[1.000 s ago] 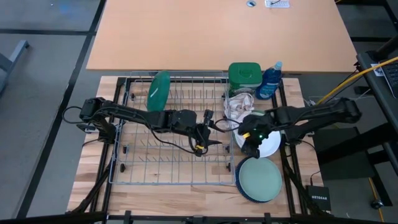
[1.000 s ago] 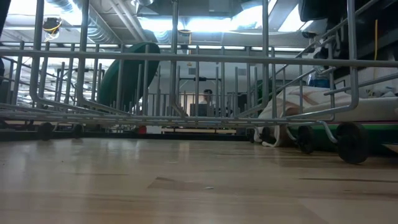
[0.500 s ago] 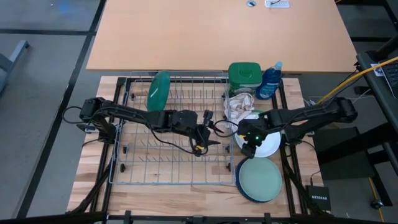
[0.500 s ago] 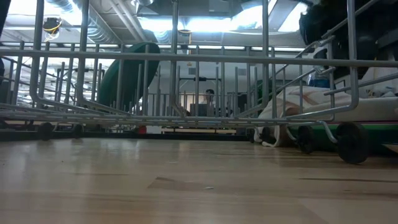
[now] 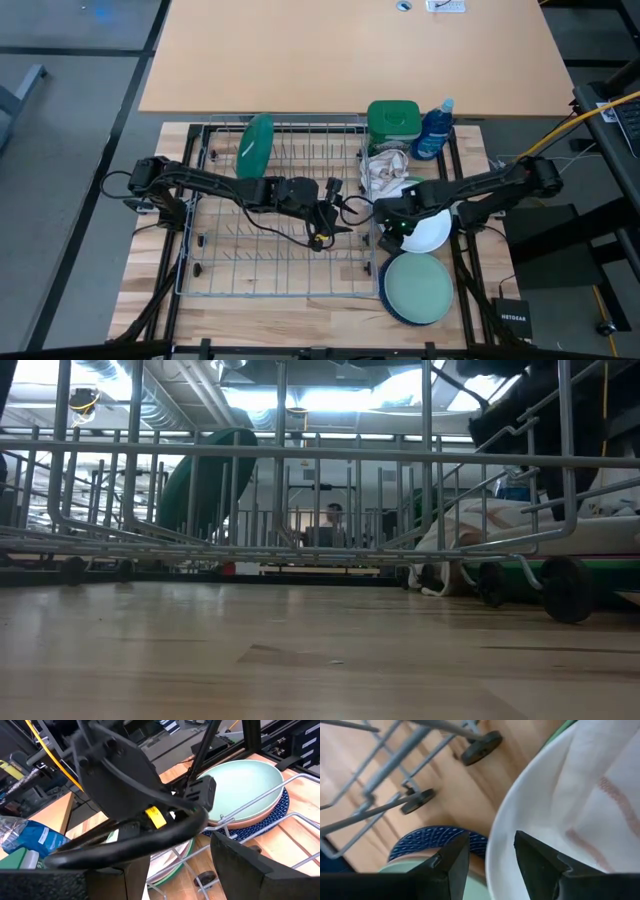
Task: Sort dishes
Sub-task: Put the white plate in the dish rack
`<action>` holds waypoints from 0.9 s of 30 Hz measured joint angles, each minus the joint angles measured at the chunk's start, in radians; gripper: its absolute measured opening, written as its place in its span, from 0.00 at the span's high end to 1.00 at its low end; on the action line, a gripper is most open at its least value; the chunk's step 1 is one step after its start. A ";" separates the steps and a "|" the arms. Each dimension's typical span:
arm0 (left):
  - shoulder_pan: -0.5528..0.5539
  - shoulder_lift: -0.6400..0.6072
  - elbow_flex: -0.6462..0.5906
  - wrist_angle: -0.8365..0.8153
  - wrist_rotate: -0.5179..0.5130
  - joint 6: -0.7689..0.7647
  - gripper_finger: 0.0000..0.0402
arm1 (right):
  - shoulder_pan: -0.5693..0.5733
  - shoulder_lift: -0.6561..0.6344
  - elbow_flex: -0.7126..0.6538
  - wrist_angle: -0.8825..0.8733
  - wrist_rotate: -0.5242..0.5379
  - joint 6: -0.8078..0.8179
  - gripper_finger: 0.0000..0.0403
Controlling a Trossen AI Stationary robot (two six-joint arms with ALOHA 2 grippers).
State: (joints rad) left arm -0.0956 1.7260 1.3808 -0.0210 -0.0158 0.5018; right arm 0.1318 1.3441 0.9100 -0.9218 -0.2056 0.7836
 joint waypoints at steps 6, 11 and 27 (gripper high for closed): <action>0.000 0.000 0.000 0.000 0.000 0.000 0.51 | 0.000 0.042 0.000 -0.006 0.017 0.010 0.59; 0.000 0.000 0.000 0.000 0.000 0.000 0.51 | 0.008 0.049 0.000 -0.026 0.061 0.052 0.59; 0.000 0.000 0.000 0.004 0.001 0.031 0.51 | 0.154 0.049 0.000 -0.025 0.230 0.212 0.59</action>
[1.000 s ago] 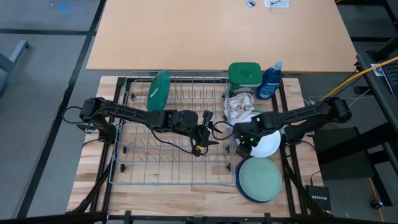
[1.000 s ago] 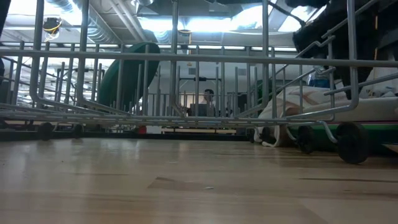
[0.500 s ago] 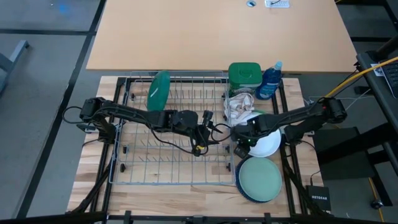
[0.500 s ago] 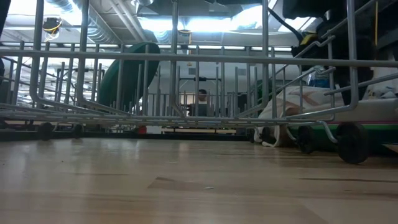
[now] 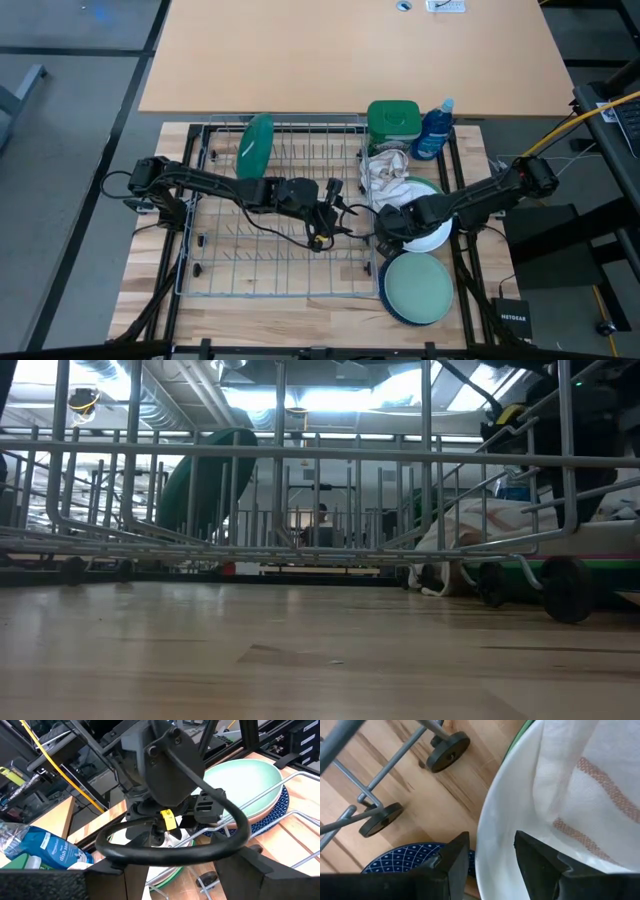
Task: Sort dishes
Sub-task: Put the white plate in the dish rack
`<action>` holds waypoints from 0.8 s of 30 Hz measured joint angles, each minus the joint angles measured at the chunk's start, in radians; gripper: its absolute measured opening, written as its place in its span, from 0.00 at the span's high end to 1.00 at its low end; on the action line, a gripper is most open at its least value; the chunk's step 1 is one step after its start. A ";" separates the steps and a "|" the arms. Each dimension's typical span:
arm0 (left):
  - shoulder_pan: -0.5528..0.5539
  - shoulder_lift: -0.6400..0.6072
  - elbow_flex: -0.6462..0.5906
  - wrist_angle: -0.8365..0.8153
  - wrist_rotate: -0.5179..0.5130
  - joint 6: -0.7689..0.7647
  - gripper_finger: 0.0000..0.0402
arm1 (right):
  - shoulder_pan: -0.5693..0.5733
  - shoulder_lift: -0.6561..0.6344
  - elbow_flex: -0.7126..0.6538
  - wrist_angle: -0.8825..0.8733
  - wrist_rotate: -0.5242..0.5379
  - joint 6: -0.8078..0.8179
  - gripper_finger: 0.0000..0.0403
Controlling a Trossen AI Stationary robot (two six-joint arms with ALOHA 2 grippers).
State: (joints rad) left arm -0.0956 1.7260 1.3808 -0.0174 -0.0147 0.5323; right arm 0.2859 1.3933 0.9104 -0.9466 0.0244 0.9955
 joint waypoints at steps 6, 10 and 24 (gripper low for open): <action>0.000 0.000 0.000 -0.001 0.000 0.000 0.51 | 0.031 0.021 0.000 0.002 0.047 0.000 0.59; 0.000 0.000 0.000 -0.003 0.000 0.000 0.51 | 0.045 0.076 0.000 0.004 0.055 -0.003 0.59; 0.000 0.000 0.000 -0.002 0.000 0.000 0.51 | 0.094 0.156 0.000 -0.017 0.185 -0.004 0.59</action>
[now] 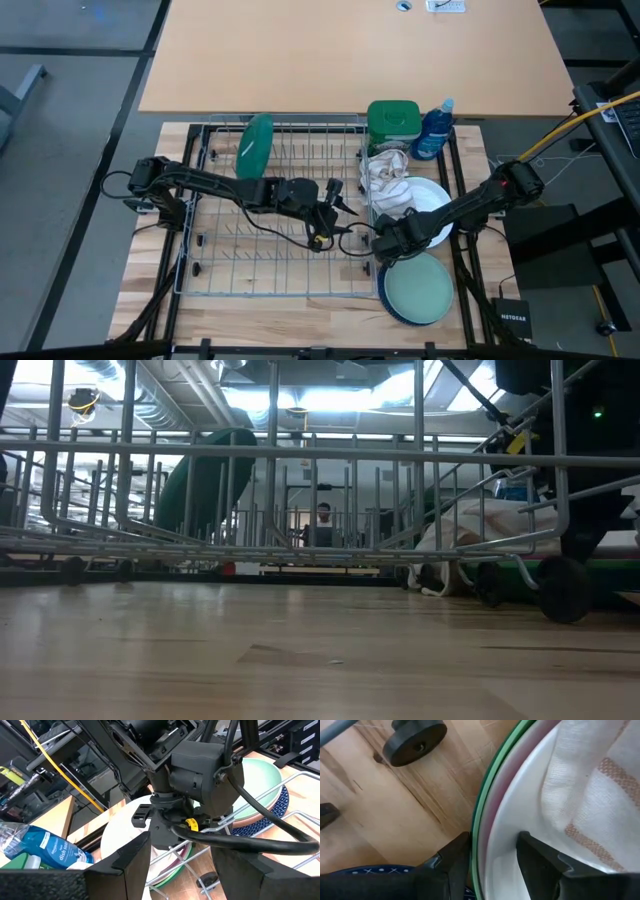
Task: Sort dishes
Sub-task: Put the white plate in the dish rack
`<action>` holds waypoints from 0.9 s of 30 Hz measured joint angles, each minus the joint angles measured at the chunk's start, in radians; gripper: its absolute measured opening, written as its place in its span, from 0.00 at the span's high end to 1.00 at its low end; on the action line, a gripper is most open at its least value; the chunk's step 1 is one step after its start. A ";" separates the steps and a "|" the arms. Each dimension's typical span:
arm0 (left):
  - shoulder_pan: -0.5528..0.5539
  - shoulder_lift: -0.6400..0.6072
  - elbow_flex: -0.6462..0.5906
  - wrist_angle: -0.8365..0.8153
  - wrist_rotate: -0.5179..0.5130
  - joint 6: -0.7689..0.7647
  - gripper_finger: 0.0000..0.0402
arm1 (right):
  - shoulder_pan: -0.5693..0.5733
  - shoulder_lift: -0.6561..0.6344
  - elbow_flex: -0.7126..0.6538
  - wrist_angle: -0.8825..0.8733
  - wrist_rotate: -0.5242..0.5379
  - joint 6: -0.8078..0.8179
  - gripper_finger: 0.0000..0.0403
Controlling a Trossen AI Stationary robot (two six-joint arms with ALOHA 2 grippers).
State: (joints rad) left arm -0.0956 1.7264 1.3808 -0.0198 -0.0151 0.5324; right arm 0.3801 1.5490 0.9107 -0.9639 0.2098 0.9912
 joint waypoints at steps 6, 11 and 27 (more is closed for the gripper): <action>0.000 0.000 0.000 0.000 0.000 0.000 0.51 | 0.000 0.000 0.000 -0.010 -0.001 -0.001 0.59; 0.000 0.000 0.000 0.000 0.000 0.000 0.51 | -0.001 -0.001 0.000 0.001 -0.046 -0.002 0.63; 0.000 0.000 0.000 0.002 0.000 -0.001 0.51 | -0.001 0.000 0.101 -0.077 -0.103 -0.056 0.76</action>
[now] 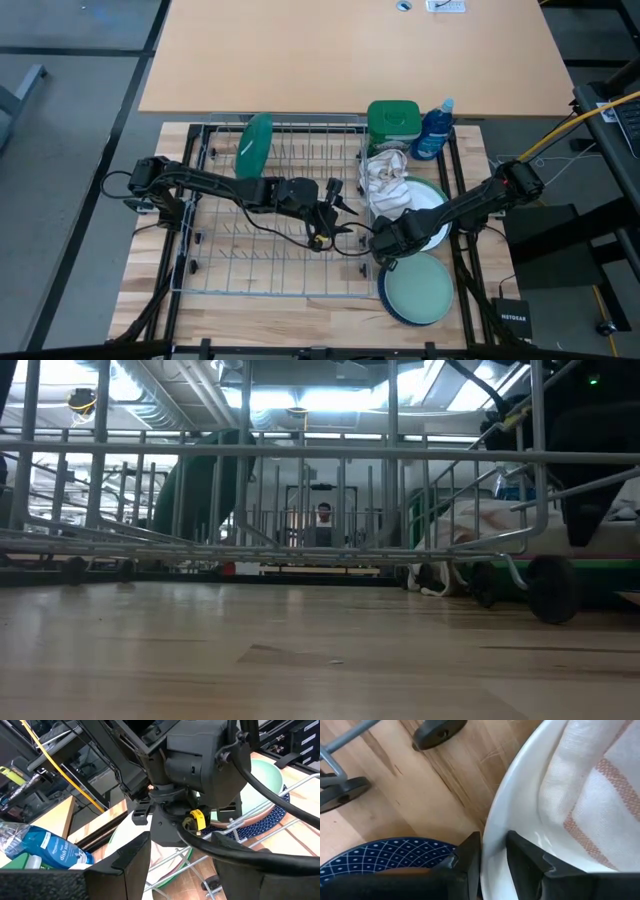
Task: Sort dishes
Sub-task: Put the white plate in the dish rack
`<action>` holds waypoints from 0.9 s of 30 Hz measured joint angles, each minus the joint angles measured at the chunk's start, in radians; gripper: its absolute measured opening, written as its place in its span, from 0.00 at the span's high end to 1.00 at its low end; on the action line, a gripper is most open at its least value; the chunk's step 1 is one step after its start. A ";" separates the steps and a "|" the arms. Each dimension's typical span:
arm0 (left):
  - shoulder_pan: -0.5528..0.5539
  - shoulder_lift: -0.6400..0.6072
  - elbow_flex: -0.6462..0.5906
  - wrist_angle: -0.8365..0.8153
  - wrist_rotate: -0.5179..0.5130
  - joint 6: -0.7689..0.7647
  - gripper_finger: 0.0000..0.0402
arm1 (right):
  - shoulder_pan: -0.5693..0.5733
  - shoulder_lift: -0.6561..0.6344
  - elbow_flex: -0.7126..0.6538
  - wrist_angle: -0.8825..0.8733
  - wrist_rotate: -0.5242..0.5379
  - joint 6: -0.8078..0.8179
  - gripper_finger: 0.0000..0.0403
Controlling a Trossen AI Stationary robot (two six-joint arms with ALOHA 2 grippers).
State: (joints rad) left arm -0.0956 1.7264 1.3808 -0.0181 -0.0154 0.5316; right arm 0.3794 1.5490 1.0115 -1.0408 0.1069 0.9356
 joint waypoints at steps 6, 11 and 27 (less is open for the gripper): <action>0.000 0.000 0.000 -0.001 0.000 0.000 0.51 | 0.000 0.000 0.000 -0.004 -0.016 0.001 0.80; 0.000 0.000 0.000 -0.001 0.000 0.000 0.51 | 0.001 -0.002 0.007 -0.023 -0.013 0.000 0.89; -0.001 0.000 0.000 0.012 0.001 0.000 0.51 | 0.000 0.000 0.185 -0.274 0.025 -0.003 0.95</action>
State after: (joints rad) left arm -0.0963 1.7264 1.3808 -0.0063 -0.0143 0.5312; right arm 0.3792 1.5486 1.1962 -1.3149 0.1319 0.9328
